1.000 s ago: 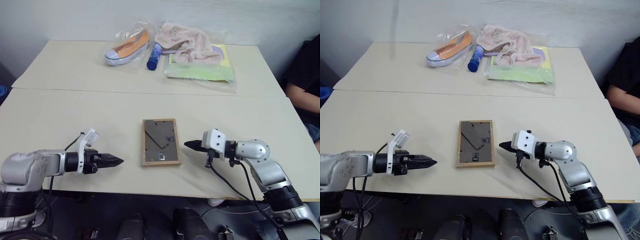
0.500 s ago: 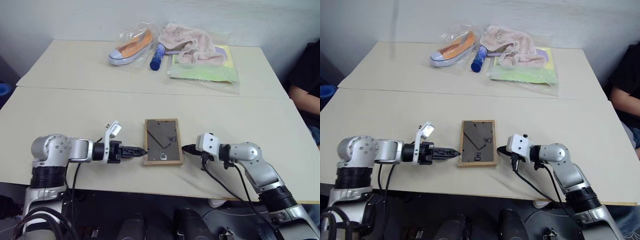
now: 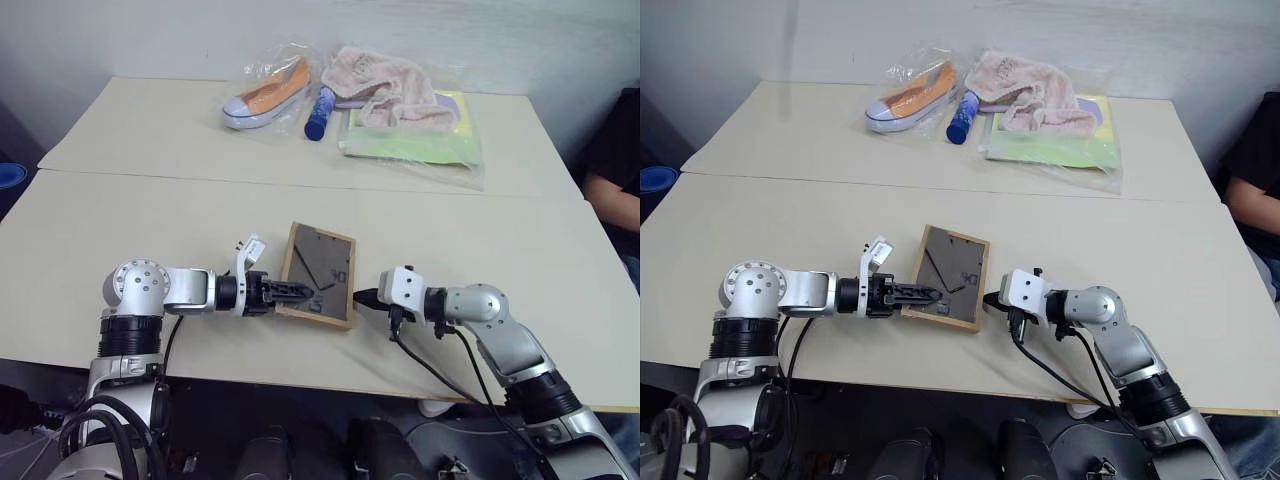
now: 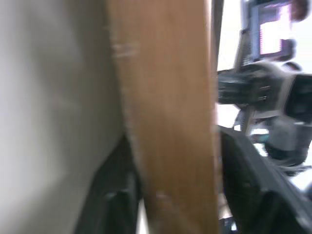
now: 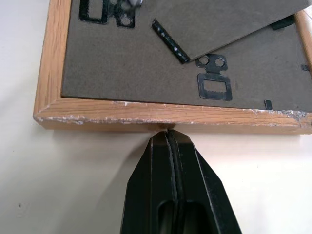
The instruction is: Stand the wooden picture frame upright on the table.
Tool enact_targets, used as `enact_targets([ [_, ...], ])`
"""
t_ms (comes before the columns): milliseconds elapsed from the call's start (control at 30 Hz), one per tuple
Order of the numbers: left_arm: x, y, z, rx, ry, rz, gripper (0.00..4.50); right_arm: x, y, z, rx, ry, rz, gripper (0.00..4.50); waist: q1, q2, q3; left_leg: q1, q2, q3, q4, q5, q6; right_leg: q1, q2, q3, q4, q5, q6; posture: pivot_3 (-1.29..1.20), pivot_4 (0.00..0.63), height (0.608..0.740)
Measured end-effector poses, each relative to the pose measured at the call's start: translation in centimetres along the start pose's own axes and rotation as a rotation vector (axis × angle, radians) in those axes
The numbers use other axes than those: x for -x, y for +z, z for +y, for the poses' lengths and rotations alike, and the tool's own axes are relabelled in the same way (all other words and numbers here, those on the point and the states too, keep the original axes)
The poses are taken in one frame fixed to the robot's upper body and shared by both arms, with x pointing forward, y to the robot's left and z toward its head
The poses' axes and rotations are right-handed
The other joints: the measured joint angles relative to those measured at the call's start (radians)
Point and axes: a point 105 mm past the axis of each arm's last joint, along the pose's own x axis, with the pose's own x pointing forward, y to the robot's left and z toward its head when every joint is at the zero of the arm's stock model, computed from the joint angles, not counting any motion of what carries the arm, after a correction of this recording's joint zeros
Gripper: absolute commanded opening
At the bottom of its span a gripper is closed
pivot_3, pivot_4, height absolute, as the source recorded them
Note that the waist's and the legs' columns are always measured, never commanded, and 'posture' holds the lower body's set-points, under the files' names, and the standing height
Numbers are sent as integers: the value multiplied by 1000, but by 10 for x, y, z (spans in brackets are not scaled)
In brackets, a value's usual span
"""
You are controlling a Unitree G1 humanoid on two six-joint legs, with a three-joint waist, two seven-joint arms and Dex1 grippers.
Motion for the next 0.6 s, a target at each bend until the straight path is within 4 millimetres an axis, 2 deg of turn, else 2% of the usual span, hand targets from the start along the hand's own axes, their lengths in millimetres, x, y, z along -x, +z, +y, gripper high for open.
enact_targets([
  [100,5,-3,1,-7,-8,-34,1297,14,6,-7,-66,-29,-72,586,-1,0,0,0,0,0,0,0,0,0,1,0,-1,0,0,0,150,740],
  [200,8,-5,0,-50,-16,-95,1297,31,26,-20,-127,-58,-203,1573,-5,0,0,0,1,0,-1,0,-1,0,1,0,-4,0,0,0,150,740],
  [300,10,-6,-2,-139,-20,-158,1297,36,44,-26,-191,-30,-296,2600,-7,0,0,0,2,0,-1,0,-2,0,2,0,-3,0,0,0,150,740],
  [467,14,-6,-5,-280,-29,-185,1297,27,59,-34,-313,15,-337,4277,-7,0,0,0,2,0,-1,0,-2,0,1,1,-4,0,-1,0,150,740],
  [500,15,-7,-5,-301,-34,-186,1297,22,63,-37,-330,20,-335,4454,-9,0,0,0,2,0,-2,0,-2,-1,1,1,-4,0,-1,0,150,740],
  [600,14,-8,-9,-368,-38,-174,1297,0,67,-36,-310,54,-288,4454,-12,0,0,0,2,0,-3,0,-2,-1,1,1,-4,0,-1,0,150,740],
])
